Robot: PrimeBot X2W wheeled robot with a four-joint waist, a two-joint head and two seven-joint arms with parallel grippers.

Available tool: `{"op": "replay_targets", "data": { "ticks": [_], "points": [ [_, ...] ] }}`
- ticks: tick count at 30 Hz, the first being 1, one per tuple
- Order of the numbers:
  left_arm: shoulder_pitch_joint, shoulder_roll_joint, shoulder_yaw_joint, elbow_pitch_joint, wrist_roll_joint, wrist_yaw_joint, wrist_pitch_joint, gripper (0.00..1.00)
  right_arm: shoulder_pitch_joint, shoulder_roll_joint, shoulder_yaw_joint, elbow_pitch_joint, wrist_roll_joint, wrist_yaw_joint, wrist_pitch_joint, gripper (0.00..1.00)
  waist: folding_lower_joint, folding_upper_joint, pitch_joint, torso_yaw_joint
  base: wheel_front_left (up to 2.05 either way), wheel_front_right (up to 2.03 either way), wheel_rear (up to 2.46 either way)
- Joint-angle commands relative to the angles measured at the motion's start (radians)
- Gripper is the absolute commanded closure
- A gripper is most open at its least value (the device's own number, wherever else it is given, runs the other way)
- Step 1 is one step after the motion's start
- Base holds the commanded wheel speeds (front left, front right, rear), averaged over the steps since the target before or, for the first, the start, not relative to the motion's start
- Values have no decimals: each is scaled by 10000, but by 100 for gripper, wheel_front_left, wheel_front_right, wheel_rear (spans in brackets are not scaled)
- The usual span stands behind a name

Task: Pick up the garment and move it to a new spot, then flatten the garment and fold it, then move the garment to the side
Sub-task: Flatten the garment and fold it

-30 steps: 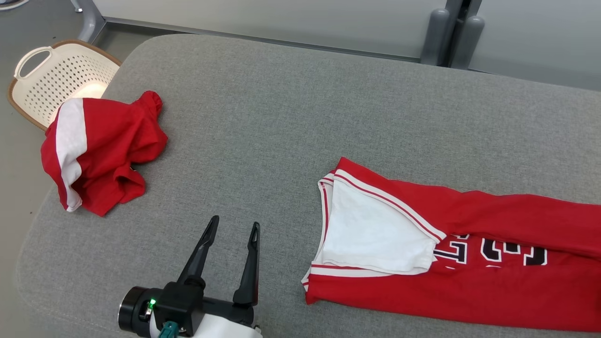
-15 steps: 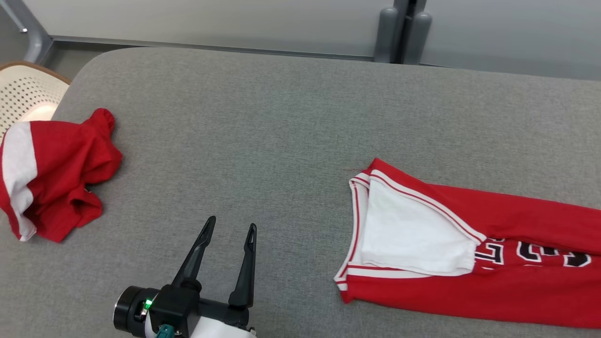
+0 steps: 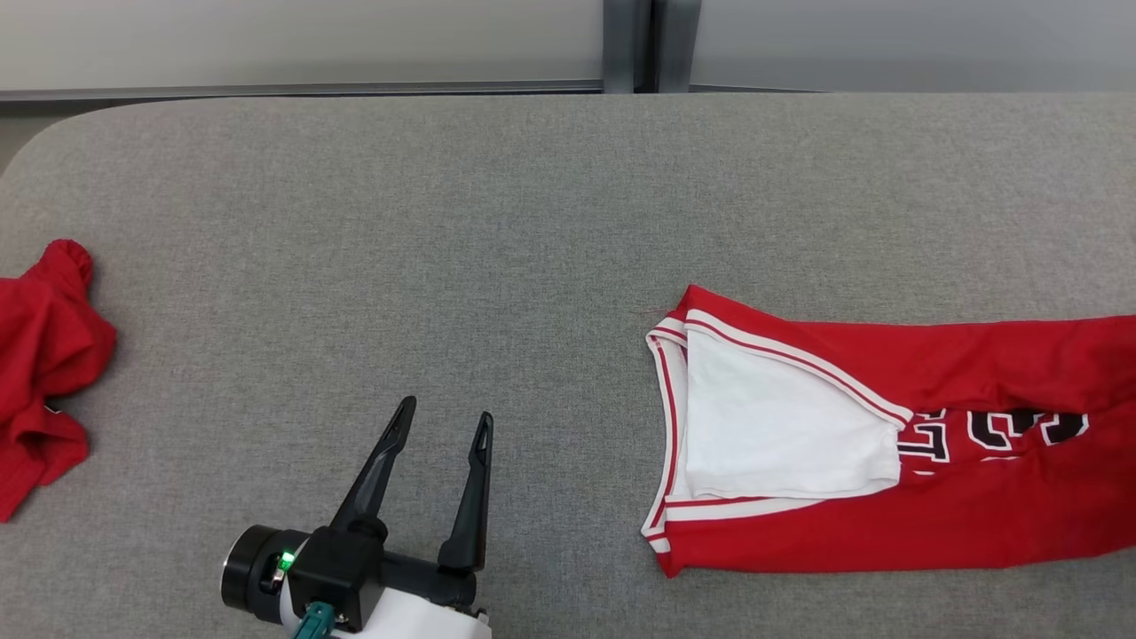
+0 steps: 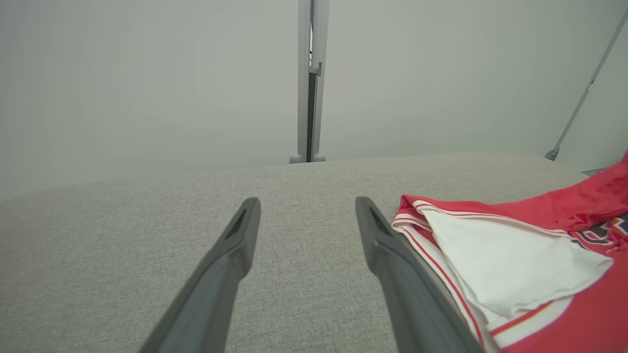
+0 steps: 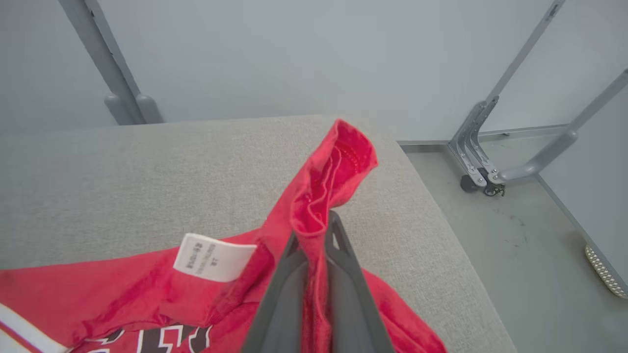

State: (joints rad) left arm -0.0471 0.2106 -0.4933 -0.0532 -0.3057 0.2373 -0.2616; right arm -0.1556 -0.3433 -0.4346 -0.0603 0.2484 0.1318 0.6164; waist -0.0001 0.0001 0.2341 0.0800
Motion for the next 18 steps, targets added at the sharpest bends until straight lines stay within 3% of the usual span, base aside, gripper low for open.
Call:
{"op": "replay_targets", "data": {
  "ticks": [1, 5, 9, 13, 18],
  "points": [
    [-116, 18, 69, 62, 87, -80, -44, 0, 151, 230, 281, -699, -157, -23, 198, 100, 1, -1, -11, 12, 0, 0, 0],
    [-165, -26, 143, 116, 144, -185, -44, 0, 258, 858, 1082, -2228, -428, -23, 591, 100, 1, -1, -39, 169, 0, 0, 0],
    [-231, -127, 203, 138, 258, -234, -44, 0, 236, 1568, 2154, -2918, -614, -20, 683, 100, 1, -1, -80, 502, 0, 0, 0],
    [-140, -245, 238, 205, 325, -306, -44, 0, 283, 2230, 3302, -2832, -735, -20, 459, 100, 1, -1, -146, 917, 0, 0, 0],
    [-31, -392, 304, 271, 351, -351, -42, 0, 340, 2546, 4258, -2192, -864, -20, 185, 100, 1, -1, -230, 1355, 0, 0, 0]
  ]
}}
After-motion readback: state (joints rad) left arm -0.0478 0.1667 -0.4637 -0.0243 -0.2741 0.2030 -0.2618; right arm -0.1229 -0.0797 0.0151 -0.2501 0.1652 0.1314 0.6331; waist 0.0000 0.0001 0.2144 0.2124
